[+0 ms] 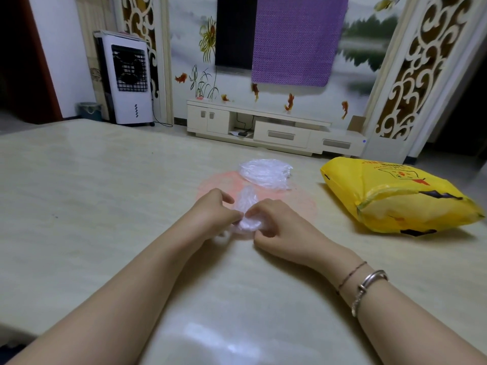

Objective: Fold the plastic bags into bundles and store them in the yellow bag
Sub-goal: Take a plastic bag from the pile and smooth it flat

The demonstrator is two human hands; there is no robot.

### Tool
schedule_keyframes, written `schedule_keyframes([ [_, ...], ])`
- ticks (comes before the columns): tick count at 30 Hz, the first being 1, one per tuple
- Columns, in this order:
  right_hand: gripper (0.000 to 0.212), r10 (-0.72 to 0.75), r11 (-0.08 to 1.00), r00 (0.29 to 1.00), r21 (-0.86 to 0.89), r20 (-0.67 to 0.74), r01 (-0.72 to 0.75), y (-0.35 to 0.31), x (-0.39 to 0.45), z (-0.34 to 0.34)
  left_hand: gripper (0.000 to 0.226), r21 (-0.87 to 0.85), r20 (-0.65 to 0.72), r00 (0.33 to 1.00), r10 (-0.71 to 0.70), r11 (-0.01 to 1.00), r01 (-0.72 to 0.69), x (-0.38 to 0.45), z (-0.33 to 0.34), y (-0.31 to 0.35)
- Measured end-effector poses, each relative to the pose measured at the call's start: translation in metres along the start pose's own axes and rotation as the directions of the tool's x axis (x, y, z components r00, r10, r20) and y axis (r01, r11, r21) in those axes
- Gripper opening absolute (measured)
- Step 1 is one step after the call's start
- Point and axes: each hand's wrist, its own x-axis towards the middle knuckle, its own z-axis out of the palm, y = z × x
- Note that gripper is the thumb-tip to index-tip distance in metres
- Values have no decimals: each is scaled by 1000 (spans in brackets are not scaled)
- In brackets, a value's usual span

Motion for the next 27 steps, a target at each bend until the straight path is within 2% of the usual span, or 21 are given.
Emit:
schedule_keyframes([
  [2, 36, -18, 1000, 1000, -16, -21, 18, 1, 3, 1, 36, -49, 2, 1000, -18, 999, 18, -1, -3, -1],
  [4, 30, -25, 1000, 998, 4, -50, 26, 1, 5, 1, 40, -56, -12, 1000, 27, 998, -28, -4, -5, -1],
  [7, 21, 47, 995, 995, 94, -83, -39, -1, 3, -3, 59, 87, 13, 984, 180, 980, -181, -13, -8, 1],
  [10, 22, 124, 968, 990, 228, -63, -107, 0, -2, -8, 50, 80, 123, 955, 270, 956, -281, -17, -5, 3],
  [13, 25, 192, 919, 980, 362, -59, -158, -1, -5, -12, 33, 41, 91, 950, 298, 952, -303, -13, 0, 1],
  [16, 21, 298, 799, 953, 559, -45, -224, -4, 1, -12, 12, -29, 32, 968, 248, 968, -247, -9, 2, -1],
  [18, 17, 349, 763, 936, 594, -49, -254, -3, 8, -10, 8, -54, 27, 981, 192, 980, -190, -8, 2, -2],
  [23, 30, 434, 791, 898, 511, -81, -336, 3, 19, 0, 23, -91, 32, 999, 23, 996, -20, 0, 4, -4],
  [27, 33, 457, 864, 873, 318, -169, -391, 1, 18, 4, 22, -157, 50, 995, -85, 983, 92, 6, 7, -2],
])
